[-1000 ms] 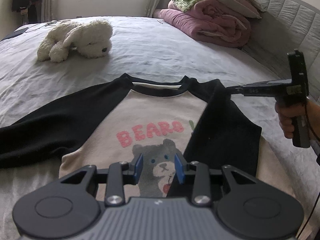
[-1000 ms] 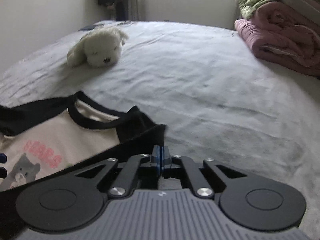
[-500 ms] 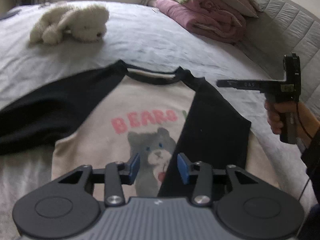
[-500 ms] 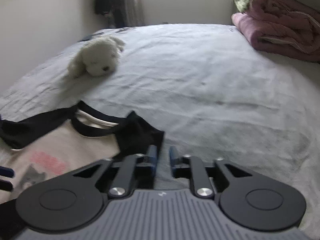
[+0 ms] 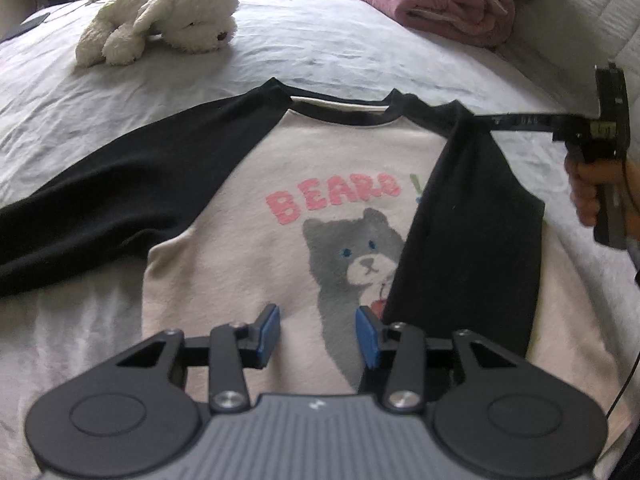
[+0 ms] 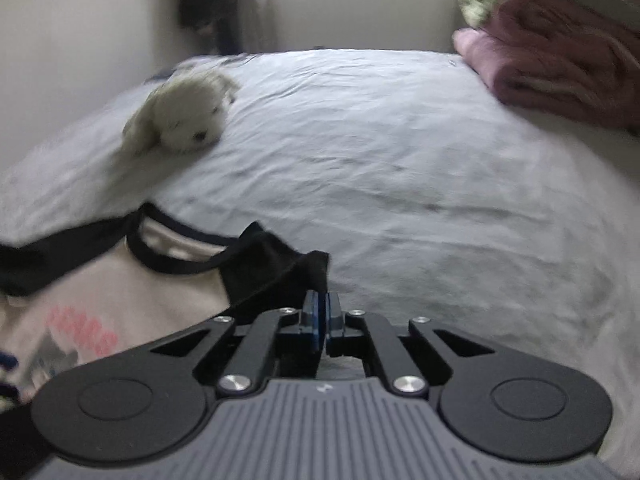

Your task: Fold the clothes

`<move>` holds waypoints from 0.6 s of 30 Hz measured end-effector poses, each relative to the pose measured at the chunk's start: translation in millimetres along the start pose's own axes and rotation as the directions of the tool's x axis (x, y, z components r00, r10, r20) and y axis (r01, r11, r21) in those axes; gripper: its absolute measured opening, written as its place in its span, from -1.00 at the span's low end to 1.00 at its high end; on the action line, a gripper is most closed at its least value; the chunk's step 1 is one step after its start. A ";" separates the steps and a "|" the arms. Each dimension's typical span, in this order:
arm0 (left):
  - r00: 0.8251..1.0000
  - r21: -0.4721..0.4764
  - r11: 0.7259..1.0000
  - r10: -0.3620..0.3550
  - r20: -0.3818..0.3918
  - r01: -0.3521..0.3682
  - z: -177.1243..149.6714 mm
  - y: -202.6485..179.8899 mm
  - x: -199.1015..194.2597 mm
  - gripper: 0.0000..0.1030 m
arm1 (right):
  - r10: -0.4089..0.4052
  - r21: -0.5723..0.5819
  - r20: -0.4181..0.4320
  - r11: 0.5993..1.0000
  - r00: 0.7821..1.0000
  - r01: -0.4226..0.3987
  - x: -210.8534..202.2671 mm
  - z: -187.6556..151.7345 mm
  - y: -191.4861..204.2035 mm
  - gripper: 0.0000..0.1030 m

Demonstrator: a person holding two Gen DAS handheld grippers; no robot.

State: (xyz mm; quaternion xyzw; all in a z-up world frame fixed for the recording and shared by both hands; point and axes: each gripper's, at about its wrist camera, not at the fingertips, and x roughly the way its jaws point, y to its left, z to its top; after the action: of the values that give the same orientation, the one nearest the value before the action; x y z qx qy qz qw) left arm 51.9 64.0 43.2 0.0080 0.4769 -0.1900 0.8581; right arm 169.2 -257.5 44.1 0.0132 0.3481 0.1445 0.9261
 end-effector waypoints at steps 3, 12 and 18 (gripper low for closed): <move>1.000 -0.001 1.000 -0.002 -0.006 0.002 -1.4 5.0 -1.4 -0.16 | 0.013 0.066 -0.004 0.998 1.000 -0.012 2.7 0.0 -8.2 -0.96; 0.995 0.000 0.995 -0.095 0.012 0.095 -5.6 15.0 -15.5 -0.16 | 0.071 0.101 -0.052 0.993 0.996 -0.066 13.8 -6.0 -13.2 -0.82; 0.985 -0.025 0.985 -0.171 0.028 0.172 -13.5 20.8 -30.3 -0.17 | 0.093 -0.051 -0.006 0.994 0.996 -0.094 -21.1 2.0 5.9 -0.10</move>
State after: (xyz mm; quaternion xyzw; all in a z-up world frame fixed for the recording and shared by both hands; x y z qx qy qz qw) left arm 33.4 95.6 57.3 -0.0471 0.4673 -0.2568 0.8447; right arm 153.8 -257.5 59.9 0.0054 0.3450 0.1966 0.9178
